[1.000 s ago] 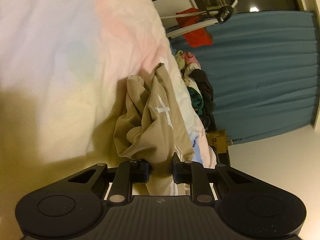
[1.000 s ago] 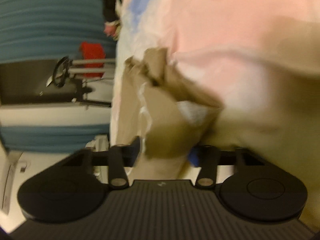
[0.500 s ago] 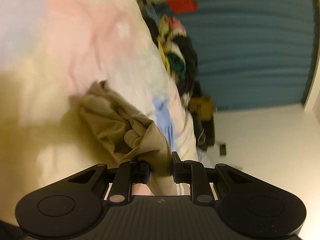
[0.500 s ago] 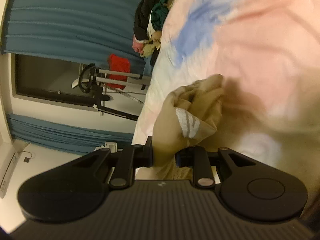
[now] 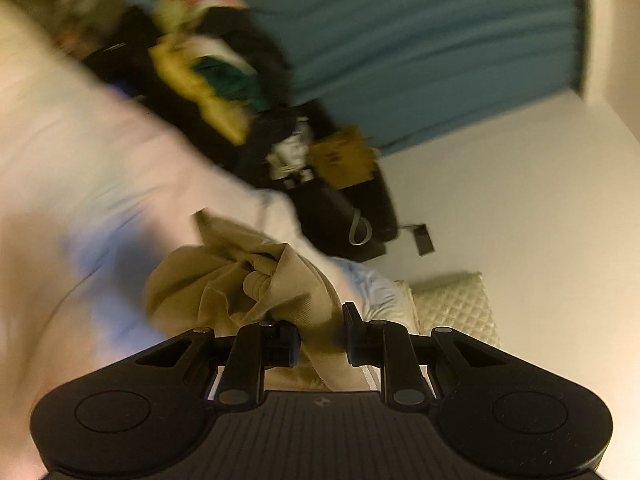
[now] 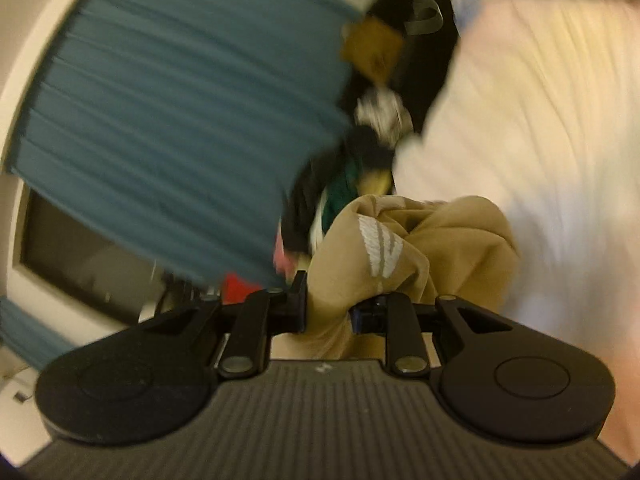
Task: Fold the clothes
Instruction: 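Lower the folded T-shirt onto the duvet and open both grippers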
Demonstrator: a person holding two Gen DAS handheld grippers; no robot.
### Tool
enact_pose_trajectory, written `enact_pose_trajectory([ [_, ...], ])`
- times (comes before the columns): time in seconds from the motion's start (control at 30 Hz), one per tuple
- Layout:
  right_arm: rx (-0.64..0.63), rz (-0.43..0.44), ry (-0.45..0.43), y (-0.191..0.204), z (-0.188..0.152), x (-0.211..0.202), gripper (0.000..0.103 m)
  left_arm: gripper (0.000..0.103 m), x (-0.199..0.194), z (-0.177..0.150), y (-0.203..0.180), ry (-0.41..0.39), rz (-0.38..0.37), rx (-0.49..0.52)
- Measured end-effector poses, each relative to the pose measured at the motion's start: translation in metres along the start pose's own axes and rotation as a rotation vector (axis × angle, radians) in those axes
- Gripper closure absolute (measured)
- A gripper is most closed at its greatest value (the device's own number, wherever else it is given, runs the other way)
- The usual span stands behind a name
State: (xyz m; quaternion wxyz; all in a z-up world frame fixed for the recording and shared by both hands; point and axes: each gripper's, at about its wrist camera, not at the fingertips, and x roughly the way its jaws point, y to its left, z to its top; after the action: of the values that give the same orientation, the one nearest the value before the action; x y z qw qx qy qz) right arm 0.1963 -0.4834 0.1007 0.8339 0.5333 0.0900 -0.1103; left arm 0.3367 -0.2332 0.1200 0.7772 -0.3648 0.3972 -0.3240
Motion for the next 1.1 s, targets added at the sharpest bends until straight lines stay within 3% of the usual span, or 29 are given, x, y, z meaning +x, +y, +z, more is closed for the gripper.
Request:
enact_pose_trajectory([
  [0.1, -0.036, -0.021, -0.028, -0.022, 0.011, 0.026, 0.079, 0.081, 0.043, 0.0, 0.0, -0.015, 0.023, 0.065],
  [0.23, -0.059, -0.088, -0.003, -0.074, 0.007, 0.057, 0.079, 0.08, 0.082, -0.037, 0.05, 0.042, 0.076, 0.127],
  [0.37, 0.001, -0.208, 0.125, -0.147, -0.023, 0.07, 0.079, 0.081, 0.094, -0.093, 0.126, 0.163, 0.149, 0.12],
  [0.53, 0.017, -0.261, 0.199, -0.2, -0.062, 0.051, 0.079, 0.078, 0.087, -0.133, 0.167, 0.186, 0.205, 0.199],
  [0.63, 0.036, -0.279, 0.227, -0.204, -0.071, 0.041, 0.078, 0.074, 0.075, -0.139, 0.154, 0.185, 0.237, 0.312],
  [0.73, 0.025, -0.32, 0.261, -0.194, -0.07, 0.03, 0.077, 0.061, 0.061, -0.141, 0.132, 0.195, 0.28, 0.402],
  [0.83, -0.017, -0.354, 0.293, -0.172, -0.065, 0.01, 0.077, 0.058, 0.037, -0.149, 0.102, 0.183, 0.298, 0.46],
  [1.0, -0.133, -0.311, 0.31, -0.124, -0.059, -0.036, 0.077, 0.046, -0.004, -0.161, 0.041, 0.131, 0.285, 0.544],
  [1.07, -0.203, -0.292, 0.324, -0.101, -0.057, -0.049, 0.074, 0.034, -0.026, -0.167, 0.016, 0.106, 0.283, 0.593],
  [1.1, -0.243, -0.283, 0.326, -0.09, -0.056, -0.058, 0.064, 0.023, -0.036, -0.17, 0.005, 0.09, 0.284, 0.613],
])
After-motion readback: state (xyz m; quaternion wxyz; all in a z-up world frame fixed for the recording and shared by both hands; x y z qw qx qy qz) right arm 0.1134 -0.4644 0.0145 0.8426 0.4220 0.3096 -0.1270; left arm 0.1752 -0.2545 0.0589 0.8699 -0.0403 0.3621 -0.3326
